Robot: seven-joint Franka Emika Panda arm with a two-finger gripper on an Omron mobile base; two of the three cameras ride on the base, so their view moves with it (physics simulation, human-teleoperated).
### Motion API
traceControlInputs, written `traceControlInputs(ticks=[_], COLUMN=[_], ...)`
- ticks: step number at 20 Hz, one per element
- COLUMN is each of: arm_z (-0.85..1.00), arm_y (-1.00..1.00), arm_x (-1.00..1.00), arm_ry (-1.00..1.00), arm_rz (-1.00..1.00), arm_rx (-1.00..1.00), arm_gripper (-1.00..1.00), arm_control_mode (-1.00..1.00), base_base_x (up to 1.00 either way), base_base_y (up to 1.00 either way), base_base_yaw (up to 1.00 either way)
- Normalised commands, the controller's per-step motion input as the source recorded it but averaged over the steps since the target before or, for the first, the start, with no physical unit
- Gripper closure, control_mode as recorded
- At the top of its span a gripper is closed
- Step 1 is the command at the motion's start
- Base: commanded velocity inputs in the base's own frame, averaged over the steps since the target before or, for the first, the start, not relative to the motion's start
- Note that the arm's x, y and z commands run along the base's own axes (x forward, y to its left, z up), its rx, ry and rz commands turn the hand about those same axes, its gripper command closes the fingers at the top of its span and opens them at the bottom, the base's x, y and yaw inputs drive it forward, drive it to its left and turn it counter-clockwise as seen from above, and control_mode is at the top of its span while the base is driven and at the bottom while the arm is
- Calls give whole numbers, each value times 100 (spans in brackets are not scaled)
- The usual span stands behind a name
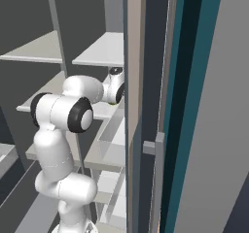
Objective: Take the lime and sweet potato from the fridge shelf and place them in the freezer drawer to begin freezing them.
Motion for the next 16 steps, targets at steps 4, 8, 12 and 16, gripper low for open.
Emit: traceControlInputs(ticks=[4, 8, 12, 16], arm_z=[-89, -78, -56, -53], arm_y=[1, 5, 9, 15], arm_x=[-25, -26, -23, -9], arm_ry=[0, 0, -7, -11], arm_rz=[0, 0, 0, 0], arm_rx=[0, 0, 0, -4], arm_gripper=[100, 100, 100, 100], arm_control_mode=[-100, -100, -100, -100], base_base_x=[0, 0, 0, 0], base_base_y=[0, 0, 0, 0], base_base_yaw=[0, 0, 0, 0])
